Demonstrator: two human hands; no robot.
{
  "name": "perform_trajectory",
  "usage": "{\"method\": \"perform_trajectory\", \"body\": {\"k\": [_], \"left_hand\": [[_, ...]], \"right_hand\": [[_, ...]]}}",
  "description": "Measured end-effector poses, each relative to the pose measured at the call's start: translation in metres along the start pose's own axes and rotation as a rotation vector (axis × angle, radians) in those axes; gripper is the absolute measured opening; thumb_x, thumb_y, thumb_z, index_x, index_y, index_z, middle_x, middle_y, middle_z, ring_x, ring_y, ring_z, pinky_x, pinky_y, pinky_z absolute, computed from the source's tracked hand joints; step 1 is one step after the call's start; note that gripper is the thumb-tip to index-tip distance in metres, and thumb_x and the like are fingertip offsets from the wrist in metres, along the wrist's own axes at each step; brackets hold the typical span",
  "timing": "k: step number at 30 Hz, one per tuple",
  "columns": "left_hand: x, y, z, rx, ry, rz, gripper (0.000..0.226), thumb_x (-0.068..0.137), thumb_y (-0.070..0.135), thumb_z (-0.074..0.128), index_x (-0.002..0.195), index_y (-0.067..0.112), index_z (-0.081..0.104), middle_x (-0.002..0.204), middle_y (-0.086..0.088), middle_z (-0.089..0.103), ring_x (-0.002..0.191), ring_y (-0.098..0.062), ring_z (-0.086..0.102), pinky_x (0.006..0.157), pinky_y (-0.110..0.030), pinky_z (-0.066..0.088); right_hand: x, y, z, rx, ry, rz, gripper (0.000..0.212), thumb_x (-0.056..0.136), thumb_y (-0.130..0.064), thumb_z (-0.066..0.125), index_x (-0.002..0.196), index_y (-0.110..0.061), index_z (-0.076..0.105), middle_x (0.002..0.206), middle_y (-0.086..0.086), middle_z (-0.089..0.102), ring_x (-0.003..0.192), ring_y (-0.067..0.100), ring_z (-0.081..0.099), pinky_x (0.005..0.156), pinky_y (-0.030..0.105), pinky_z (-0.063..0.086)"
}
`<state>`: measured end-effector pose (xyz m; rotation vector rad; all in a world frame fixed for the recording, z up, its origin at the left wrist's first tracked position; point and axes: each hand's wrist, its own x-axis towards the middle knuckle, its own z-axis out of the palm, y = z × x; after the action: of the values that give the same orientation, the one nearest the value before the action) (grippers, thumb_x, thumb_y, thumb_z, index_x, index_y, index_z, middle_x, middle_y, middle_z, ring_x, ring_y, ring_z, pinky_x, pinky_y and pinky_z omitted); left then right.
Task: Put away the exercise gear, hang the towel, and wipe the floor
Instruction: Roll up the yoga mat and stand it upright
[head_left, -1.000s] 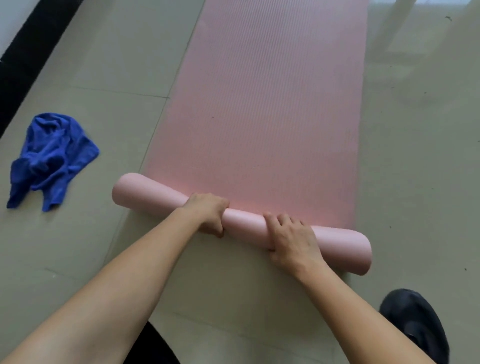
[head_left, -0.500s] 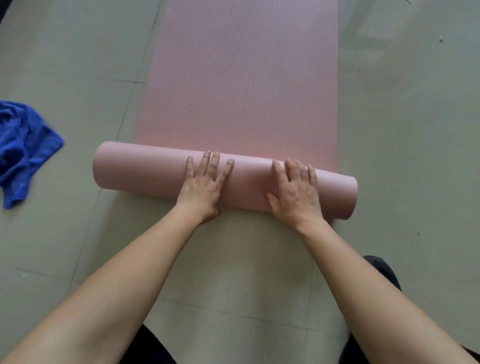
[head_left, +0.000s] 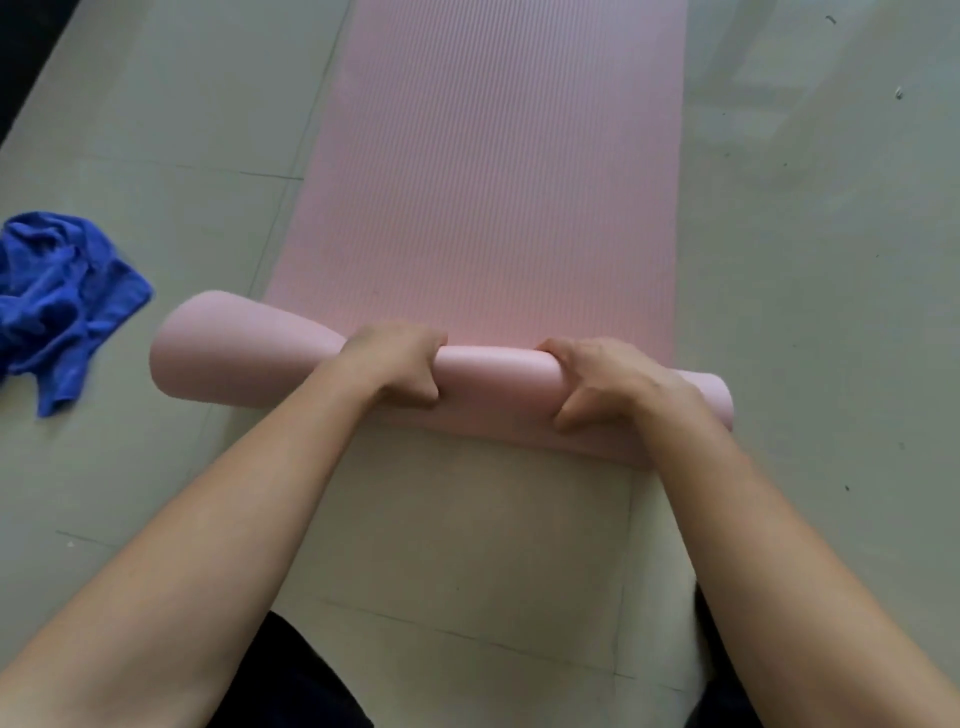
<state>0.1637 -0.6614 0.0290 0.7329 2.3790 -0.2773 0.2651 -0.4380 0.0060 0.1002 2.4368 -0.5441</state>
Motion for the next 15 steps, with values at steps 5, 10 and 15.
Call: {"method": "perform_trajectory", "body": {"k": [5, 10, 15], "left_hand": [[-0.004, -0.014, 0.025, -0.103, 0.009, -0.063, 0.100, 0.066, 0.037, 0.075, 0.150, 0.033, 0.021, 0.149, -0.013, 0.033, 0.139, -0.032, 0.034, 0.113, -0.046, 0.030], [0.000, -0.028, 0.031, -0.205, 0.301, -0.113, 0.091, 0.080, 0.038, 0.065, 0.156, 0.023, 0.016, 0.161, -0.011, 0.016, 0.149, -0.029, 0.014, 0.121, -0.050, 0.011], [0.007, -0.026, 0.036, -0.107, -0.019, 0.020, 0.124, 0.068, 0.055, 0.076, 0.156, 0.035, -0.009, 0.165, -0.005, -0.007, 0.152, -0.024, -0.010, 0.119, -0.058, -0.005]], "right_hand": [[0.004, -0.022, 0.017, -0.191, 0.219, 0.088, 0.113, 0.071, -0.039, 0.077, 0.160, -0.030, 0.008, 0.165, 0.016, 0.013, 0.153, 0.034, 0.011, 0.123, 0.055, 0.004], [0.016, -0.030, 0.030, -0.146, 0.288, 0.107, 0.083, 0.084, -0.033, 0.058, 0.157, -0.026, 0.018, 0.162, 0.013, 0.019, 0.149, 0.035, 0.020, 0.122, 0.055, 0.013], [0.006, -0.023, 0.028, -0.197, 0.114, 0.152, 0.101, 0.074, -0.062, 0.062, 0.157, -0.026, 0.018, 0.144, 0.018, 0.036, 0.137, 0.036, 0.035, 0.119, 0.057, 0.013]]}}
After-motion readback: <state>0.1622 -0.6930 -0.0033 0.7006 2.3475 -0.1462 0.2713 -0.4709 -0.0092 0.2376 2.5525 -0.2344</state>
